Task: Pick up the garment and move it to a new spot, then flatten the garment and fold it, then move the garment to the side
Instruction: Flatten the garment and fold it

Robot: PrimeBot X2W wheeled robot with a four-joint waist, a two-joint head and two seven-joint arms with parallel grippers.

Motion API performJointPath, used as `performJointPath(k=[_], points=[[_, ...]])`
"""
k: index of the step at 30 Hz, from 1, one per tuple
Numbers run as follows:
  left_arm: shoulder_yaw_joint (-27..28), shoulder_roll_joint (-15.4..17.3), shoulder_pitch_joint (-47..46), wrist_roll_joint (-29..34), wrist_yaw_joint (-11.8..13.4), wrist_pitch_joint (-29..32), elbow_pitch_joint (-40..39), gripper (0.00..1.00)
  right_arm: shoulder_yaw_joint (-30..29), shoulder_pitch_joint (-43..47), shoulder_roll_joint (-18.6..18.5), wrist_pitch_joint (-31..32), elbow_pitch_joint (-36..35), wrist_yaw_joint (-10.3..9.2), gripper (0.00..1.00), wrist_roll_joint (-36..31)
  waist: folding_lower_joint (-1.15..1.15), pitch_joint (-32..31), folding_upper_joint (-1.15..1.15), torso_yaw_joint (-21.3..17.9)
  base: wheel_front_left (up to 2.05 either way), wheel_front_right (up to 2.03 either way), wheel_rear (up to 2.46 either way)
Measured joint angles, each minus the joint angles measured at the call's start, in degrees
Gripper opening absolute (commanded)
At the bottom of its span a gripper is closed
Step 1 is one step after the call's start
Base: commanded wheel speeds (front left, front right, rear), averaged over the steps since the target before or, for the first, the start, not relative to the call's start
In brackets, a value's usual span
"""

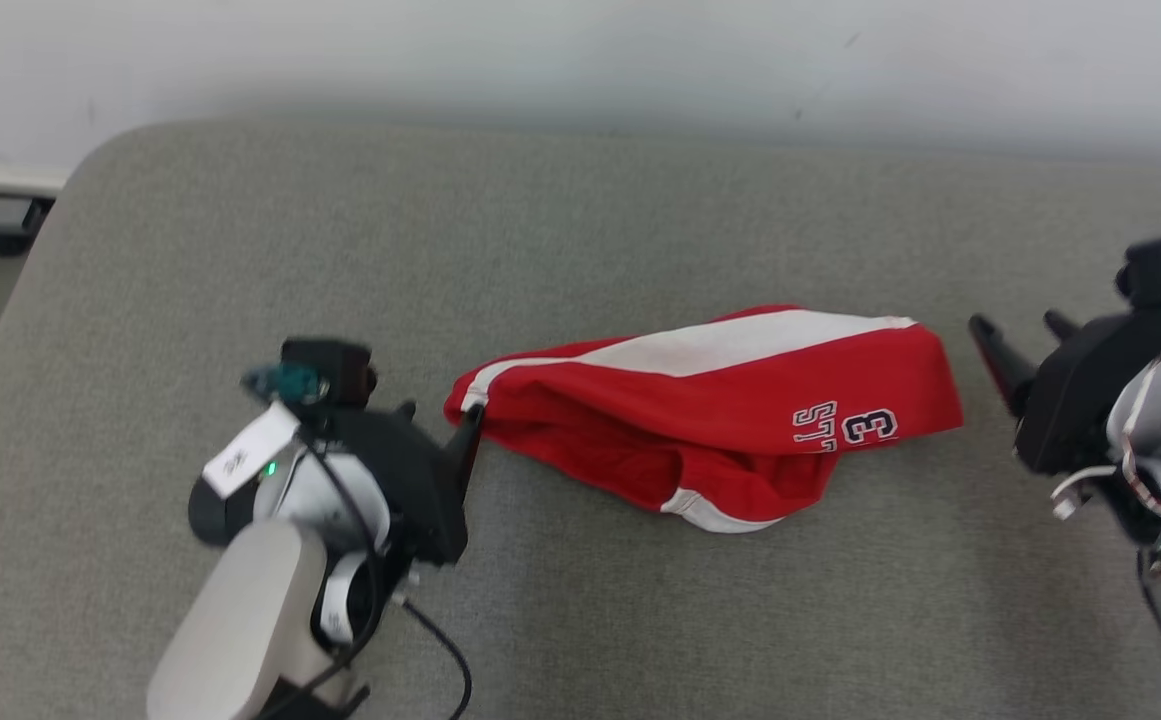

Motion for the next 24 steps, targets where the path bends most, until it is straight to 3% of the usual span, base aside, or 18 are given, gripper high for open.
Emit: performJointPath(k=[11,24], points=[[-5.1,-1.4,-8.4,1.0,-0.7,6.3,3.7,1.00,-0.5,-10.0,-2.1,8.6,1.1,-0.91,1.00,1.2,0.00,6.3,0.00,4.3,0.00,0.00,0.00],[-6.3,-1.7,-12.3,0.2,-1.1,7.2,7.0,1.00,3.3,-12.1,-1.9,16.1,4.2,-0.92,1.00,1.6,0.00,9.2,0.00,7.8,0.00,0.00,0.00]])
